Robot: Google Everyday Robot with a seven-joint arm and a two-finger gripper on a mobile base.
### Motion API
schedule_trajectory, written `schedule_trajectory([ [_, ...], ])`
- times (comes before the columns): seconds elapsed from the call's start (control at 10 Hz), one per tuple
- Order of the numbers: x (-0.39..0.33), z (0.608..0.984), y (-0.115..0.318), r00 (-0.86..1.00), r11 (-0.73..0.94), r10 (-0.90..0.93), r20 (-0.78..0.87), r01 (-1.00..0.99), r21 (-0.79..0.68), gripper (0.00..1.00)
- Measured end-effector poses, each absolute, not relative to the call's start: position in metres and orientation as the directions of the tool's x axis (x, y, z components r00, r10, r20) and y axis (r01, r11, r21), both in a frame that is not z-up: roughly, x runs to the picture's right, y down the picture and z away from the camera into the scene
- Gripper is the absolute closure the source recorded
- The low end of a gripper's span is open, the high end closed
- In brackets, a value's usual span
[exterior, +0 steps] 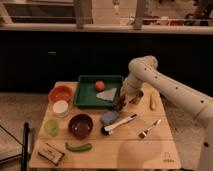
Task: Place grapes in metal cup
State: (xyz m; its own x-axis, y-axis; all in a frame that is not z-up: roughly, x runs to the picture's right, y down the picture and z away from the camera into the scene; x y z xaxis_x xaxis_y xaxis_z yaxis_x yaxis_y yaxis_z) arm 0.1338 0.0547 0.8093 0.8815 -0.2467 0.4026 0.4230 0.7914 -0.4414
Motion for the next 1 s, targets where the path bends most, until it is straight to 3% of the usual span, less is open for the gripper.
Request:
schedule_trajectory([
  [1.0, 0.181, 0.793, 0.018, 0.921, 0.851, -0.228, 0.315, 0.346, -0.395, 1.00],
])
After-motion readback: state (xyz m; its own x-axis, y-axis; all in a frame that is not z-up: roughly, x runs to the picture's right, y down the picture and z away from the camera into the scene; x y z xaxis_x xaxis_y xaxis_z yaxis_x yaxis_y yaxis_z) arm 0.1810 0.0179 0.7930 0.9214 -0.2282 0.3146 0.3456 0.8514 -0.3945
